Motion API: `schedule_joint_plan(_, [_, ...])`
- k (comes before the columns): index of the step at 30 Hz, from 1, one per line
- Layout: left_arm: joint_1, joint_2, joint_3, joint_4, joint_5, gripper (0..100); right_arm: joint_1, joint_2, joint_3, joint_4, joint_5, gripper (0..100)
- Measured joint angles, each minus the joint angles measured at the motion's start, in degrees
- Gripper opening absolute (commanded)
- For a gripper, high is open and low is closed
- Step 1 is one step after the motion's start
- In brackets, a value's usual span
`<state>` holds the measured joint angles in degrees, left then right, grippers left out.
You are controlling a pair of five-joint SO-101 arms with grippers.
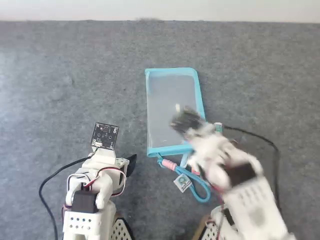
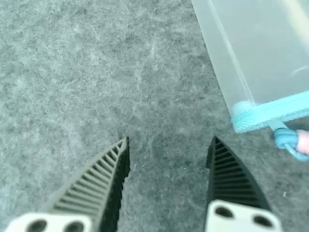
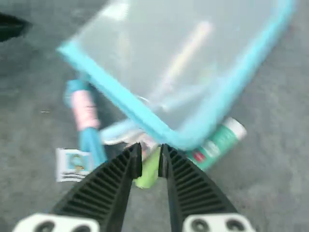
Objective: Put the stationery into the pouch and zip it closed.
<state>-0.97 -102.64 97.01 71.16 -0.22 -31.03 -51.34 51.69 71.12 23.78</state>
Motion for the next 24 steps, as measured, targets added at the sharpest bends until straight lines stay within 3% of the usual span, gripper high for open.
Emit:
schedule_joint_plan(4, [0.0,0.0,0.0,0.0,0.0,25,-9.41,23.38,-10.2,-2.2,-2.99,12.9])
schedule_joint_plan(8, [0.0,0.0,0.0,0.0,0.0,25,-10.99,38.68,-12.92,-5.8,-3.96,22.9])
schedule_joint_plan(24, [0.0,0.0,0.0,0.0,0.0,25,-11.6,40.7,-11.69,-6.59,-7.82,23.1])
